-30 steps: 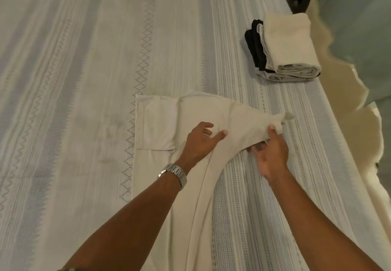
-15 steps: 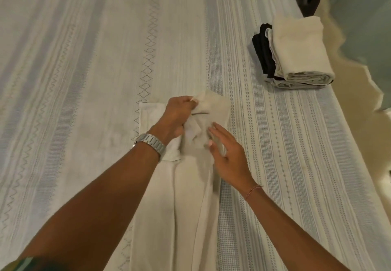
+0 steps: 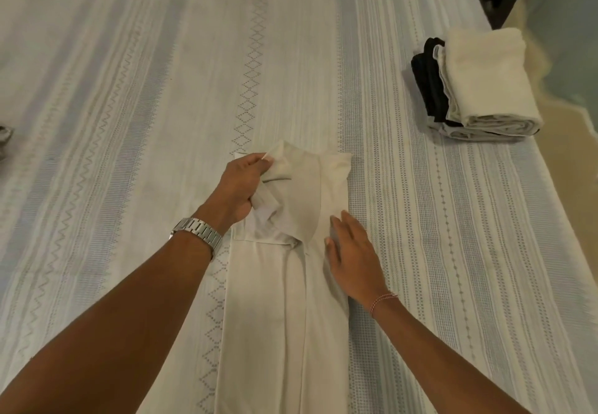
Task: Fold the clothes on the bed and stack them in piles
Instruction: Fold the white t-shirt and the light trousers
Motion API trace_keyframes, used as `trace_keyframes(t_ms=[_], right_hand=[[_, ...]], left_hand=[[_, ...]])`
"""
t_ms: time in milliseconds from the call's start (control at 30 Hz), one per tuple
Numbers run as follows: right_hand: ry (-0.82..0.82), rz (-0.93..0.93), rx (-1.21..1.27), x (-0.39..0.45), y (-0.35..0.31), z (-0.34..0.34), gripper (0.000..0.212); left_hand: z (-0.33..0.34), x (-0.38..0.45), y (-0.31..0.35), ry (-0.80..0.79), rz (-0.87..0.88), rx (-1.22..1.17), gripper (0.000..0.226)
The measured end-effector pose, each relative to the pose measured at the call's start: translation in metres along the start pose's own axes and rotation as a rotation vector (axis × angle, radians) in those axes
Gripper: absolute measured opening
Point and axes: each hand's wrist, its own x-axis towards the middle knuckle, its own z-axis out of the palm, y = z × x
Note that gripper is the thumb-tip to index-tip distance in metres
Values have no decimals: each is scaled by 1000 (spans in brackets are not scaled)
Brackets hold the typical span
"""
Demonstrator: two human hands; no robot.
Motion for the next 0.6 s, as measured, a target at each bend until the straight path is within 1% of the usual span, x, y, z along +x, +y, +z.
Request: trace_keyframes(t_ms=[100,167,300,433,500,600], right_hand=[[2,35,-104,5,-3,7,49],[1,40,-144,7,-1,9,49],[-39,44,-180,17,3,5,51],[-73,47,-188,39,6,-8,53],[-63,60,-174,54,6,-16,54],[-35,80,-128,84,4,-28,54]], left_hand=[[-11,2,-10,46,-14,-8,14],[-21,4,-20,109,-46,30,15],[-37,8,-40,205,-81,145,18],[-41,12,-46,240,-63,201,15],[-39,15,-47,285,-36,289,23],[-32,19,-45,358,32,536,53]])
